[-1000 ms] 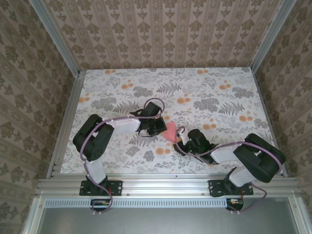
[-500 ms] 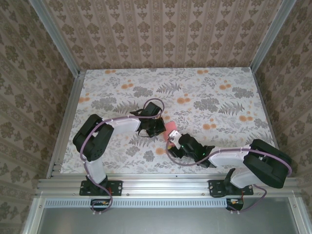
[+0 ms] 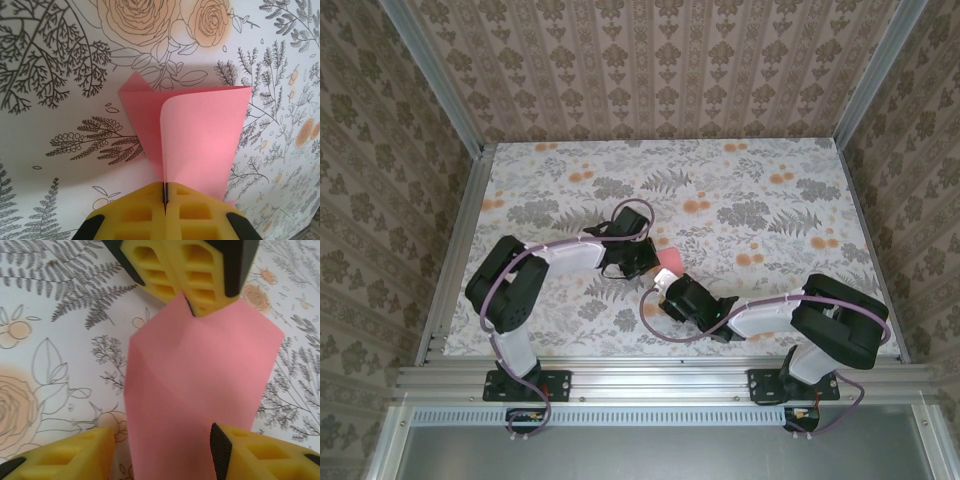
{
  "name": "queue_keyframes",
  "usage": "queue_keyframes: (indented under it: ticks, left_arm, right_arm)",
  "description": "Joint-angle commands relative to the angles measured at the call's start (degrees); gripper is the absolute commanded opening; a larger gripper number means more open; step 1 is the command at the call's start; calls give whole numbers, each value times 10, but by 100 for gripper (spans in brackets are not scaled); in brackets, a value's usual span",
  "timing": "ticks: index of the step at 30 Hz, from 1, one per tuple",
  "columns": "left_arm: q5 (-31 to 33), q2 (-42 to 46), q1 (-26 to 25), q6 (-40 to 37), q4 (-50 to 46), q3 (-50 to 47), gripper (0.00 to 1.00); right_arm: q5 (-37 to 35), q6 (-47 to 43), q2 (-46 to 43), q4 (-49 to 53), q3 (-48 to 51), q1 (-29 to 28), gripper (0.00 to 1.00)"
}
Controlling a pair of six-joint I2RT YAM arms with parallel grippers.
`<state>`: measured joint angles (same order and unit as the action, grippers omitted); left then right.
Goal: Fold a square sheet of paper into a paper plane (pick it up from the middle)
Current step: Fold the wing for the fifth time at the center of the table.
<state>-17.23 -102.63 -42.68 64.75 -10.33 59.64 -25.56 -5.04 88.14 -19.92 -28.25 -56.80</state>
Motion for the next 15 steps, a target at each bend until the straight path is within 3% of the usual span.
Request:
queue_keyframes:
  ticks: [1, 11, 15]
  left_arm:
    - [-6, 17, 4, 5, -10, -8, 0]
    - [-3, 19, 6, -1, -23, -6, 1]
    - [2, 24, 7, -3, -26, -6, 6]
  right_arm:
    - [-43, 0, 5, -2, -4, -3, 52]
    - [-50, 12, 24, -24, 5, -5, 26]
    - [-46, 24, 29, -27, 8, -4, 15]
